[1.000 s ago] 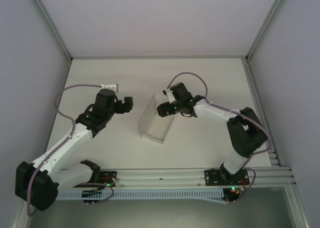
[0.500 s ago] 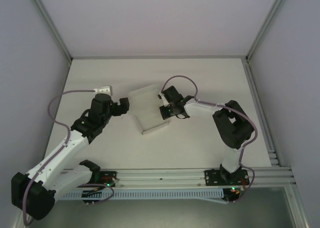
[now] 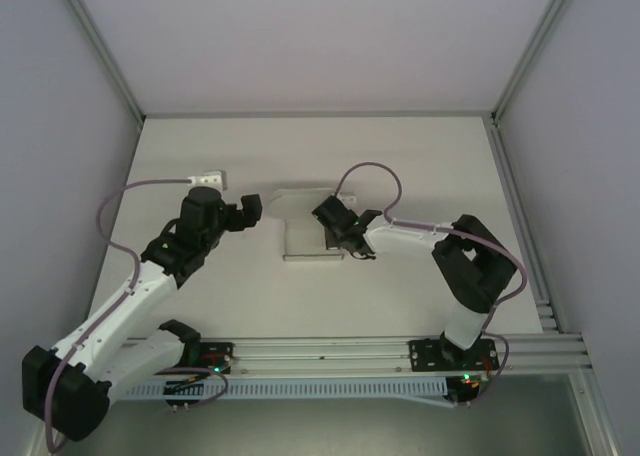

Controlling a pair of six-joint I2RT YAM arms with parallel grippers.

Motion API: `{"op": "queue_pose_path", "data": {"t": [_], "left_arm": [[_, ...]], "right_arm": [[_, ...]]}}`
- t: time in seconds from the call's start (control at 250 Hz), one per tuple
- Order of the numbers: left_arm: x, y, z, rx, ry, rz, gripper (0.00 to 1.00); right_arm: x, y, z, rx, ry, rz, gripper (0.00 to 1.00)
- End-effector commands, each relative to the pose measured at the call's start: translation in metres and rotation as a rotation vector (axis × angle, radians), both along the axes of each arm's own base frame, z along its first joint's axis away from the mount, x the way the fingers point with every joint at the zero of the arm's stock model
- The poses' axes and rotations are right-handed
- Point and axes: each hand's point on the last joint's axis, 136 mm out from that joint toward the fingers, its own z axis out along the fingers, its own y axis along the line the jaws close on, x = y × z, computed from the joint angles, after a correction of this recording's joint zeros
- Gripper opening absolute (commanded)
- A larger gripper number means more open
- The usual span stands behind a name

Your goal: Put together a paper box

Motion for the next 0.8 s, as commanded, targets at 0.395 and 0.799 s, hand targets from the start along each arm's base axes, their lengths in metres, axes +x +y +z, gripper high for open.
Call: {"op": "queue_pose_path", "data": {"t": [0.395,0.799], "left_arm": [[0.014,-0.072,-0.012,0.132,-0.058,-0.494,1.0],[0.034,-0.108,-0.046,0.269,0.083,-0.857,0.84]], "right_arm": [[0.001,-0.025,0.098,0.006,-0.259,0.07,0.81],[0.021,-0.012,0.133,0.224,-0.221,0.744,0.92]]}}
